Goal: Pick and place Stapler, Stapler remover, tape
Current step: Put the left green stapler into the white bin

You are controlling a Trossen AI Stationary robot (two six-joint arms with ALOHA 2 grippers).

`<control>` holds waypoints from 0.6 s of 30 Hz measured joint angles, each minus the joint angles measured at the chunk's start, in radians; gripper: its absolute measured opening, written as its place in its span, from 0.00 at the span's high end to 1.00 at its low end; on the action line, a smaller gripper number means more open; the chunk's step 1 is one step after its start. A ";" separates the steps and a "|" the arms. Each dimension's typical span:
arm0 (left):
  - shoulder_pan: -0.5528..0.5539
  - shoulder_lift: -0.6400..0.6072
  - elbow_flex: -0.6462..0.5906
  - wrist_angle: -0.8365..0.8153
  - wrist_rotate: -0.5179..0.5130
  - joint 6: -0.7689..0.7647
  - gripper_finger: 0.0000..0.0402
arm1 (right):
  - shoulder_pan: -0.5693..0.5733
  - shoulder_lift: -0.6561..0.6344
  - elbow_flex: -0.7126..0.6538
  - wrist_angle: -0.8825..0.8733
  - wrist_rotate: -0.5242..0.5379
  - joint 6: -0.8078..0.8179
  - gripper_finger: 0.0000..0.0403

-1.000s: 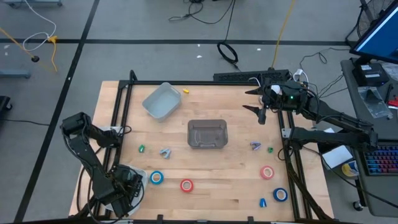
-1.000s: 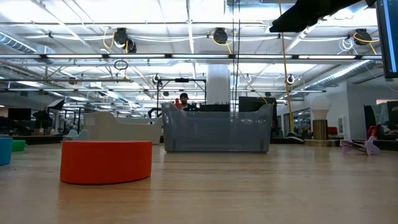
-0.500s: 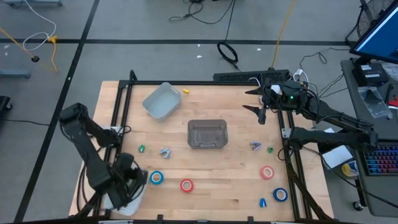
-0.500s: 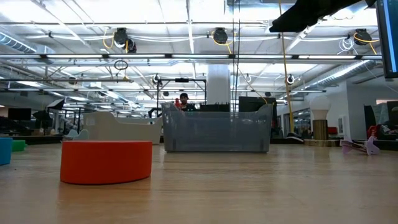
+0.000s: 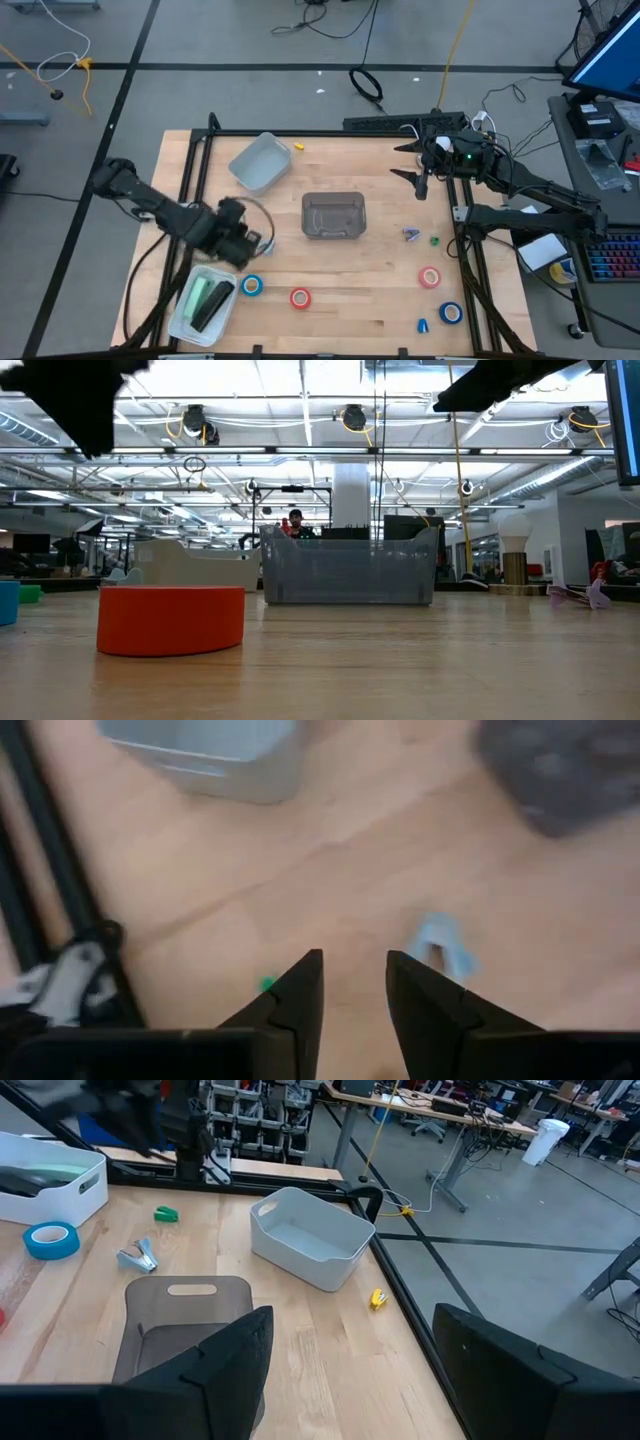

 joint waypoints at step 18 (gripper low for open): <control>0.274 0.000 -0.225 0.075 0.350 0.015 0.52 | 0.000 0.000 0.000 -0.007 0.000 -0.012 0.34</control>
